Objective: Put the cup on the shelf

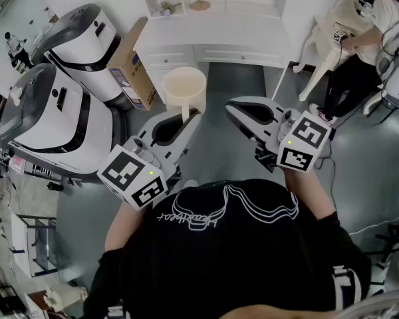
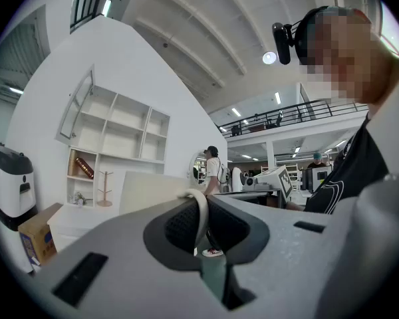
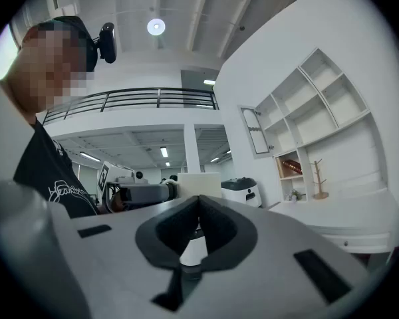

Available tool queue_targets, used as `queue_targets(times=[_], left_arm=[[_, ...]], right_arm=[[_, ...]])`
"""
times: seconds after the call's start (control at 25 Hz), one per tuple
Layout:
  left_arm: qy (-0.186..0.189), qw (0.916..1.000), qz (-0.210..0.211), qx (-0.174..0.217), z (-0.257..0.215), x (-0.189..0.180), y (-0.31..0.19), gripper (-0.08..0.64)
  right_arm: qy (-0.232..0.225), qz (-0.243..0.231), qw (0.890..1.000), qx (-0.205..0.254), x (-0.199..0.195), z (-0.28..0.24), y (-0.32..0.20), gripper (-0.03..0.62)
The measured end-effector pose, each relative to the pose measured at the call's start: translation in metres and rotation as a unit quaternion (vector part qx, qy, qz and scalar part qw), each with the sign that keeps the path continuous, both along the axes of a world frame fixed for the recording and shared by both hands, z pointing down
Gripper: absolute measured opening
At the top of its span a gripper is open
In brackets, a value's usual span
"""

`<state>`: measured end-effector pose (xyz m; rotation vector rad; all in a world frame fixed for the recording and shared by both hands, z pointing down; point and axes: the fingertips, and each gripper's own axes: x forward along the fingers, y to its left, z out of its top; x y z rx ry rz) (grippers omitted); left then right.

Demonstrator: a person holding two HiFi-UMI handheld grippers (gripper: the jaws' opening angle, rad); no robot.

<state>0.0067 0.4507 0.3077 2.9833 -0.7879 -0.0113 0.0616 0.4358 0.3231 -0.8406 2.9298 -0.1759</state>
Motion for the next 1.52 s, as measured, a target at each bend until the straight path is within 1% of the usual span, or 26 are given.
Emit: queue_targets(times=[0.4,0.6,0.8,1.0,1.24,1.52], left_arm=[[-0.003,1.0000,-0.005,-0.002,0.003,0.000,0.003,0.026],[0.000,0.9997,-0.009,-0.023,0.020,-0.003,-0.008,0.026],[0.008,0.9990,-0.005,-0.045,0.037,-0.006,-0.025,0.026],[0.014,0.9977,-0.001,-0.066,0.040,-0.006,-0.081,0.026],[0.020,0.9967,0.007,-0.079,0.050,-0.006,-0.162,0.026],[0.017,0.9957,0.018,-0.089,0.049,-0.011,-0.278,0.026]], right_arm=[[-0.005,-0.009,1.000,-0.005,0.001,0.004,0.000,0.006],[-0.026,-0.013,0.999,-0.031,0.001,0.022,-0.010,0.006],[-0.033,-0.007,0.998,-0.049,-0.001,0.037,-0.025,0.006],[-0.033,0.003,0.997,-0.071,0.001,0.039,-0.080,0.006],[-0.035,0.015,0.996,-0.082,0.003,0.045,-0.159,0.006],[-0.032,0.021,0.994,-0.100,-0.006,0.047,-0.274,0.006]])
